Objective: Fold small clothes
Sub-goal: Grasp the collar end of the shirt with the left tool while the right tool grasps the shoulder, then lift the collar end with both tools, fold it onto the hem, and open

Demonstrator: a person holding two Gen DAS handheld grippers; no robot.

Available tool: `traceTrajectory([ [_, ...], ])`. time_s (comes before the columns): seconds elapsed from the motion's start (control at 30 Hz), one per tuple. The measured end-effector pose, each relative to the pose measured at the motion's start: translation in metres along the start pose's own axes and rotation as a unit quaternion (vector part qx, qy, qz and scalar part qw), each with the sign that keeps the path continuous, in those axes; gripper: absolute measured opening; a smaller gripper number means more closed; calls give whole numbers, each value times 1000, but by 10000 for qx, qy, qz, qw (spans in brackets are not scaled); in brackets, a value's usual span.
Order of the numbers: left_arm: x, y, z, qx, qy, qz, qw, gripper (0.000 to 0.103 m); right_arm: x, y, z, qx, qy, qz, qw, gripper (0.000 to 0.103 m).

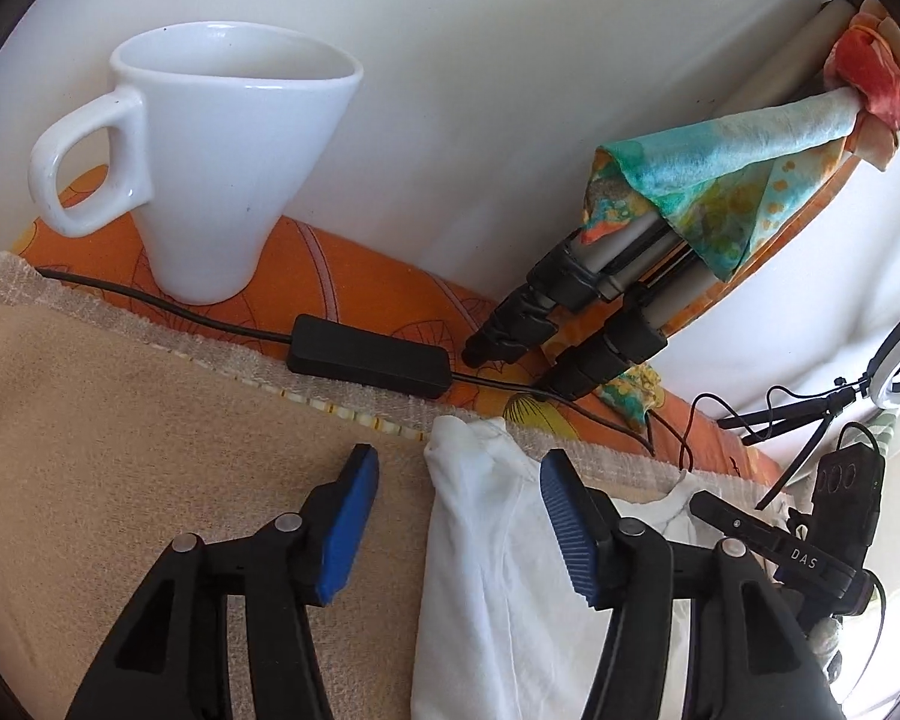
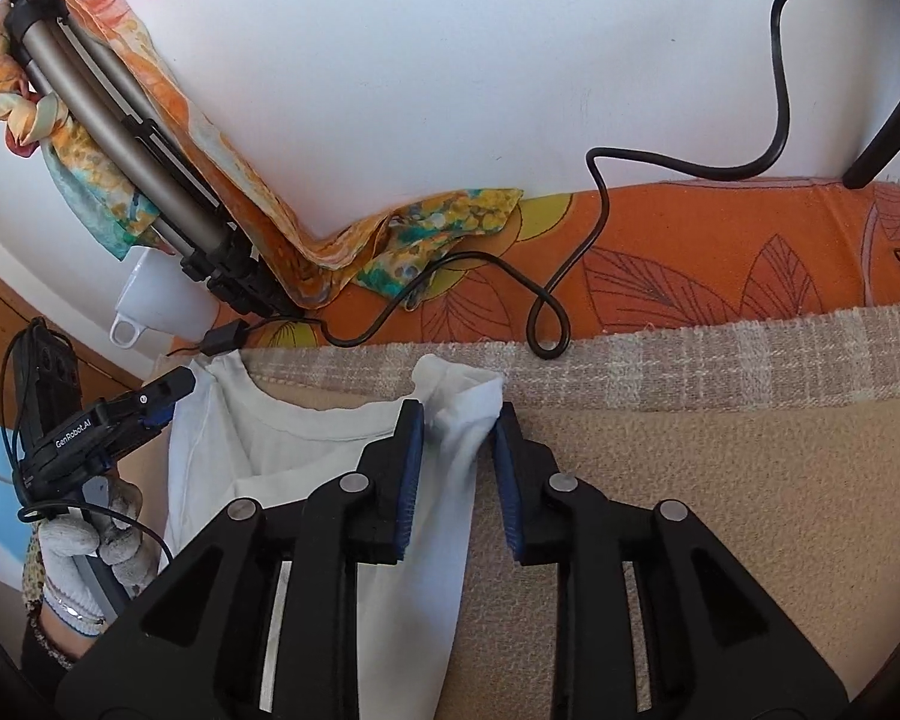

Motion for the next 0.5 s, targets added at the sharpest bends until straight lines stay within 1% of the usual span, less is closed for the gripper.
traceTrajectory([
  [0.03,0,-2,2,68,-96,-2,9999,54,1,-2,-2,66,-32,19,10000,35],
  [0.07,1,-4,3,125,-181,-40,9997,46,2,-4,-2,63,-68,24,10000,35],
  [0.1,1,-6,5,148,-260,-72,9995,17,3,-6,-2,94,-85,17,9999,35],
  [0.13,1,-10,6,116,-306,-197,9993,5,3,-7,-4,133,-71,17,9999,24],
  [0.17,1,-11,6,99,-289,-228,9993,5,3,-9,-5,182,-72,-29,9998,8],
  [0.2,1,-9,6,71,-242,-191,9995,3,2,-9,-5,211,-96,-48,9997,8],
  [0.27,1,0,10,-128,-142,-124,9997,3,1,-4,-8,219,-101,41,9997,7],
  [0.3,2,5,11,-144,-144,-78,9998,2,1,1,-9,278,-121,96,9995,7],
  [0.43,3,36,21,-360,-180,65,9992,2,1,29,-18,498,-150,318,9981,7],
  [0.5,2,54,29,-387,-272,138,9988,2,0,45,-25,570,-138,389,9975,7],
])
Point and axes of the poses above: each gripper's, at about its wrist camera, not at the fingertips, and y roughly against the way its jaws point, z to its right, x to its top, the point moved 5 cm from there along -y, roughly the way its jaws point, and after that the axes turned 3 degrees about z, right-handed, at the moved point
